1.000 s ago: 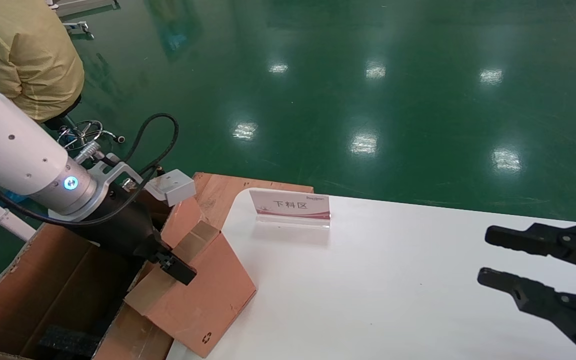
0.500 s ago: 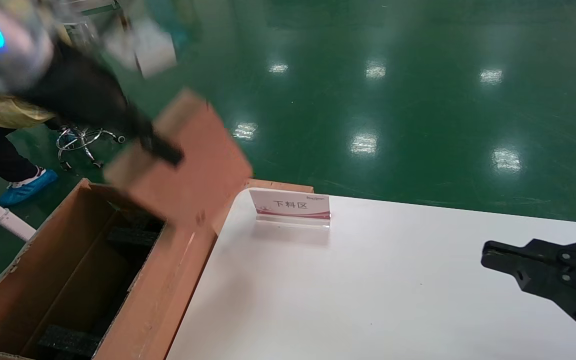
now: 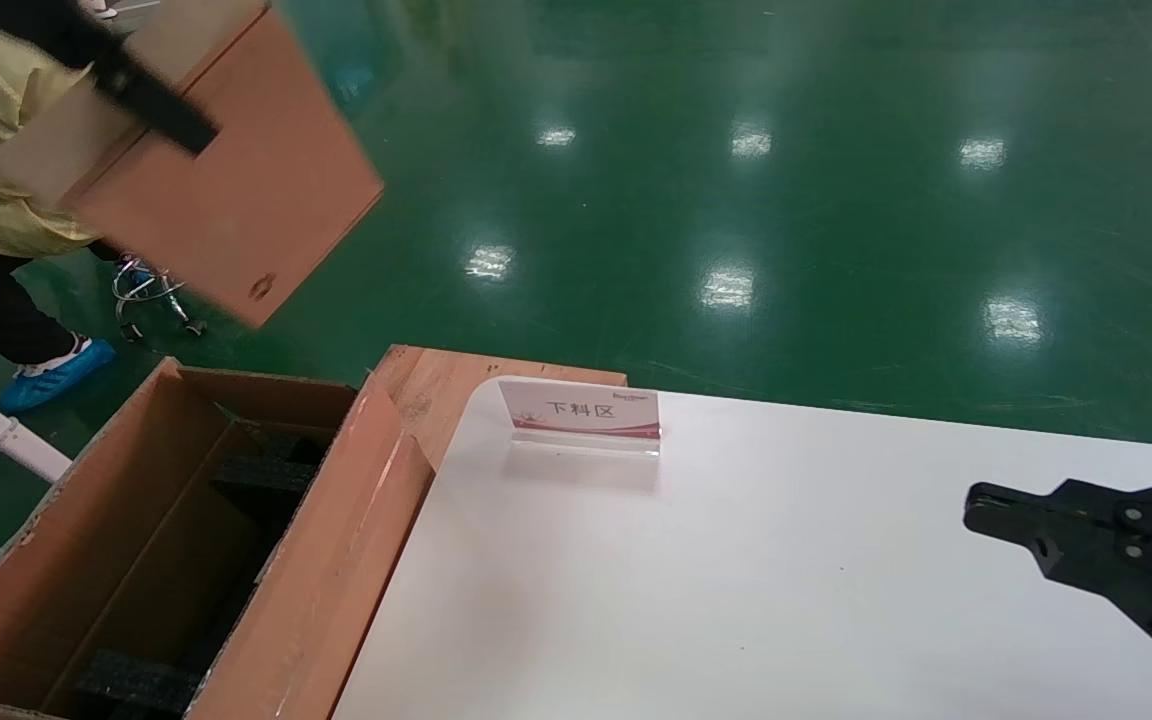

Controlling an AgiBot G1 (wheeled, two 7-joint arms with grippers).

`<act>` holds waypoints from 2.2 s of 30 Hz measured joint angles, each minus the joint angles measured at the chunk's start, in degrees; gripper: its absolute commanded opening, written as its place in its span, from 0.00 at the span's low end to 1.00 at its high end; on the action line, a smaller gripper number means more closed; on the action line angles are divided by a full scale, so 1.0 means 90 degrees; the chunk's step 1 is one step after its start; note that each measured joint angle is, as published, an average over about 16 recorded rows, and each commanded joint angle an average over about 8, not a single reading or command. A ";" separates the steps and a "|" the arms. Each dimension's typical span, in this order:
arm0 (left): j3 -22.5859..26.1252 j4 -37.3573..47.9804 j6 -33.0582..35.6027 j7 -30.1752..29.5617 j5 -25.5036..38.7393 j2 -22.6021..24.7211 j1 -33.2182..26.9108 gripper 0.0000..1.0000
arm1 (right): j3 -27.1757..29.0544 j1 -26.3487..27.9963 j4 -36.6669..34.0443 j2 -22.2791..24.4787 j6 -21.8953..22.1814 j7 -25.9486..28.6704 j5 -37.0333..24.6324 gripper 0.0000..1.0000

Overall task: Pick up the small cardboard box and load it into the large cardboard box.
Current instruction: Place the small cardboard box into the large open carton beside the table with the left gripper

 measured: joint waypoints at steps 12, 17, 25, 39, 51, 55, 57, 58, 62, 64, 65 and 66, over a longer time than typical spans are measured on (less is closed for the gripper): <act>0.1536 -0.0706 0.0188 -0.1034 -0.0587 -0.0346 -0.0721 0.00 | -0.0005 0.0001 0.0000 0.0002 0.0002 -0.0002 0.0003 1.00; 0.1816 -0.0900 0.0174 -0.1281 -0.0532 -0.0642 -0.0742 0.00 | -0.0007 0.0001 0.0000 0.0003 0.0003 -0.0003 0.0005 1.00; 0.2062 -0.1023 0.0154 -0.1422 -0.0292 -0.1310 -0.0715 0.00 | -0.0010 0.0002 0.0000 0.0004 0.0004 -0.0005 0.0007 1.00; 0.2044 -0.1132 0.0106 -0.1192 0.0155 -0.2633 -0.0518 0.00 | -0.0015 0.0003 0.0000 0.0006 0.0007 -0.0008 0.0010 1.00; 0.2063 -0.1178 0.0036 -0.0871 0.0354 -0.3310 -0.0269 0.00 | -0.0020 0.0004 0.0000 0.0008 0.0009 -0.0010 0.0014 1.00; 0.2090 -0.1180 0.0025 -0.0775 0.0481 -0.3396 -0.0221 0.00 | -0.0021 0.0005 0.0000 0.0009 0.0009 -0.0011 0.0015 1.00; 0.2104 -0.1180 0.0024 -0.0735 0.0554 -0.3422 -0.0208 0.00 | -0.0022 0.0005 0.0000 0.0009 0.0010 -0.0011 0.0015 1.00; 0.2110 -0.1179 0.0025 -0.0716 0.0592 -0.3429 -0.0204 0.00 | -0.0022 0.0005 0.0000 0.0009 0.0010 -0.0011 0.0015 1.00; 0.2137 -0.1173 0.0030 -0.0650 0.0747 -0.3450 -0.0198 0.00 | -0.0024 0.0005 0.0000 0.0010 0.0010 -0.0012 0.0016 1.00; 0.2152 -0.1170 0.0035 -0.0618 0.0822 -0.3453 -0.0198 0.00 | -0.0025 0.0005 0.0000 0.0010 0.0011 -0.0012 0.0017 1.00; 0.2160 -0.1167 0.0037 -0.0602 0.0857 -0.3456 -0.0199 0.00 | -0.0025 0.0005 0.0000 0.0010 0.0011 -0.0013 0.0017 1.00; 0.2167 -0.1165 0.0038 -0.0588 0.0891 -0.3460 -0.0201 0.00 | -0.0025 0.0006 0.0000 0.0010 0.0011 -0.0013 0.0017 1.00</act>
